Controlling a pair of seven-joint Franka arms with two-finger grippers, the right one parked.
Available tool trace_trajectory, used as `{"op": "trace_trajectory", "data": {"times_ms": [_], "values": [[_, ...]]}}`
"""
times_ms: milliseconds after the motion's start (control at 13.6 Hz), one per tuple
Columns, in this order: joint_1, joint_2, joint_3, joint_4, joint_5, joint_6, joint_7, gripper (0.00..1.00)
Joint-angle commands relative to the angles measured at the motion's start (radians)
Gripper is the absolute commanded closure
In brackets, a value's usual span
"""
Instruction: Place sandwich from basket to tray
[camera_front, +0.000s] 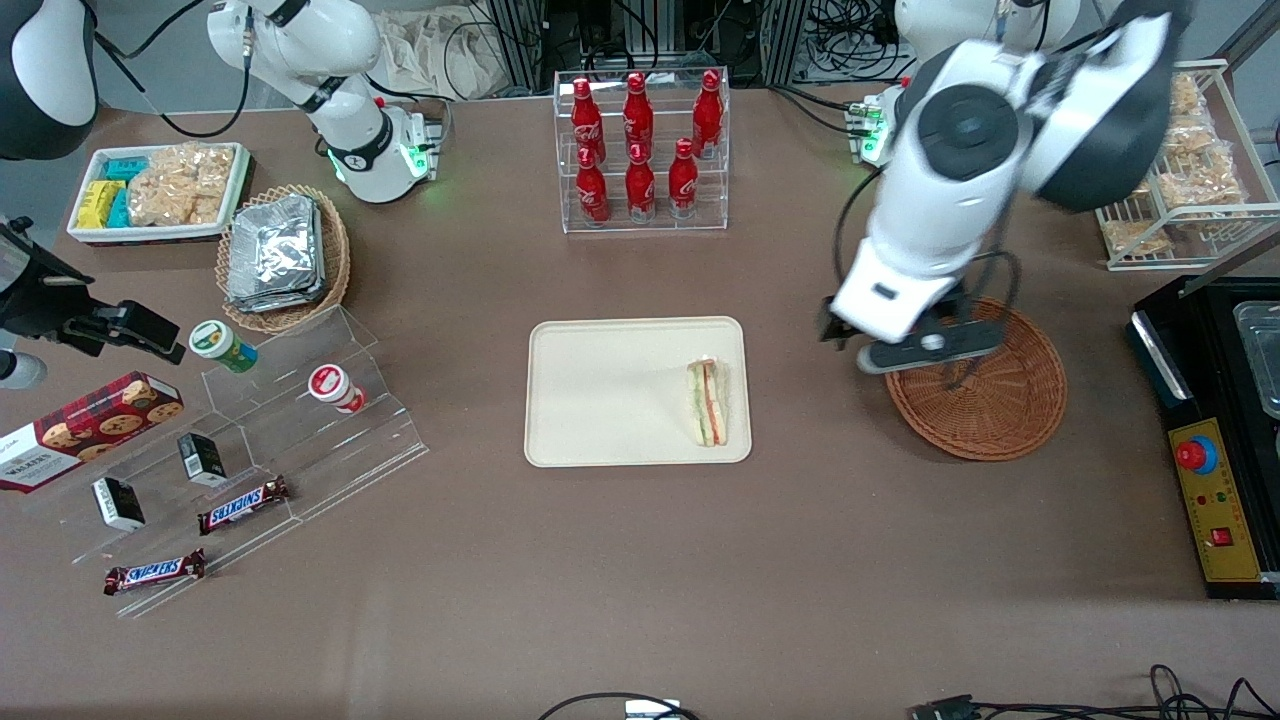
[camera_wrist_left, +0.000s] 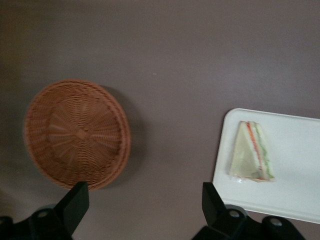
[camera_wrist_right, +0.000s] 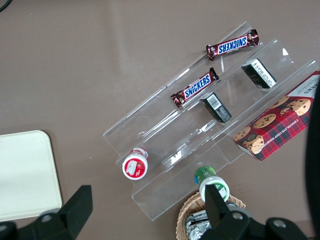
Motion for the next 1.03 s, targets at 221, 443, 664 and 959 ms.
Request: {"op": "trace_trajectory", "data": {"times_ms": [221,443,664,959], "values": [[-0.027,-0.245,0.263,-0.170,-0.100,-0.030,0.239,0.00],[-0.027,-0.277,0.399,-0.188,-0.104,-0.044,0.373,0.00],[-0.025,-0.270,0.443,-0.184,-0.104,-0.044,0.470,0.00],[-0.025,-0.250,0.443,-0.148,-0.103,-0.068,0.465,0.00]]}}
